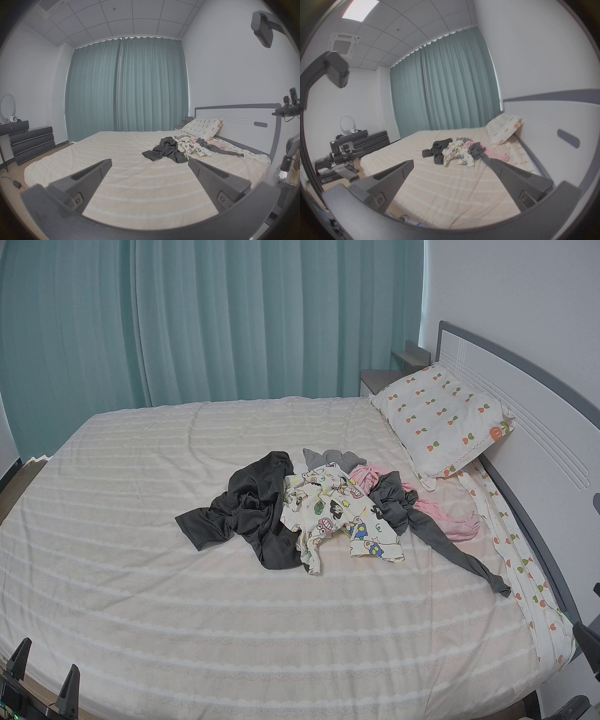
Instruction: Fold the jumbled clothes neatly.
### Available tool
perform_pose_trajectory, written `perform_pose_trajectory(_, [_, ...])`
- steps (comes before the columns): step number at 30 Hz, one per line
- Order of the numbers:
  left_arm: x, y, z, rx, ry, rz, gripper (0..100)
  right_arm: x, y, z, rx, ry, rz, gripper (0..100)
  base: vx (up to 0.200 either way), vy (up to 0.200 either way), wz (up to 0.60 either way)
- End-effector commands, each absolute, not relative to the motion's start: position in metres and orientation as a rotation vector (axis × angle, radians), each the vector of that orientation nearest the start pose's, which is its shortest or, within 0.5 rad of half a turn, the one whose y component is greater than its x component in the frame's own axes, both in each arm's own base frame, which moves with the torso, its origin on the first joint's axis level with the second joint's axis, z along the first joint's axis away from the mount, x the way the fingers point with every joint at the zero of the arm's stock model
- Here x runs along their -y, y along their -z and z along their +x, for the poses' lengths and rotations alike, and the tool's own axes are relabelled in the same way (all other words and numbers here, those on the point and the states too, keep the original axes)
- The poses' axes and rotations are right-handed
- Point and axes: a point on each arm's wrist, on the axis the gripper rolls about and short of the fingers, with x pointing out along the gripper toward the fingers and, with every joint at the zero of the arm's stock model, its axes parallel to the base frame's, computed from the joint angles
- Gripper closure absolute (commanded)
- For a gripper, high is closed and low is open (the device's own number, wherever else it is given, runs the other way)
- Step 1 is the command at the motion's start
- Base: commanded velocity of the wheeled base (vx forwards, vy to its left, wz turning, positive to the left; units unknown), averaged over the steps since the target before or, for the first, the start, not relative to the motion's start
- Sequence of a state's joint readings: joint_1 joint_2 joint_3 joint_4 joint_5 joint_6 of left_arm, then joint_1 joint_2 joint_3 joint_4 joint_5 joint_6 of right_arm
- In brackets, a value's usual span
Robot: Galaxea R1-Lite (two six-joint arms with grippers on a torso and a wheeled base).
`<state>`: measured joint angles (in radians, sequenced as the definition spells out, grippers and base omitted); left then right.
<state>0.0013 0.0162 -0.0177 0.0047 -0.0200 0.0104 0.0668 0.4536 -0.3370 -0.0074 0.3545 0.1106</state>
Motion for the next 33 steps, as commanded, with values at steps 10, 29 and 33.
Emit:
perform_pose_trajectory(10, [0.0,-0.075,-0.022,-0.012,0.018,0.011,0,-0.056,-0.102,0.278,-0.722,-0.462,0.594,0,0.0,0.0,0.0])
perform_pose_trajectory(29, [0.0,-0.075,-0.022,-0.012,0.018,0.011,0,-0.083,0.013,0.438,-0.635,-0.116,0.497,0,0.0,0.0,0.0])
perform_pose_trajectory(33, [0.0,-0.075,-0.022,-0.012,0.018,0.011,0,-0.085,0.021,0.454,-0.657,-0.079,0.471,0,0.0,0.0,0.0])
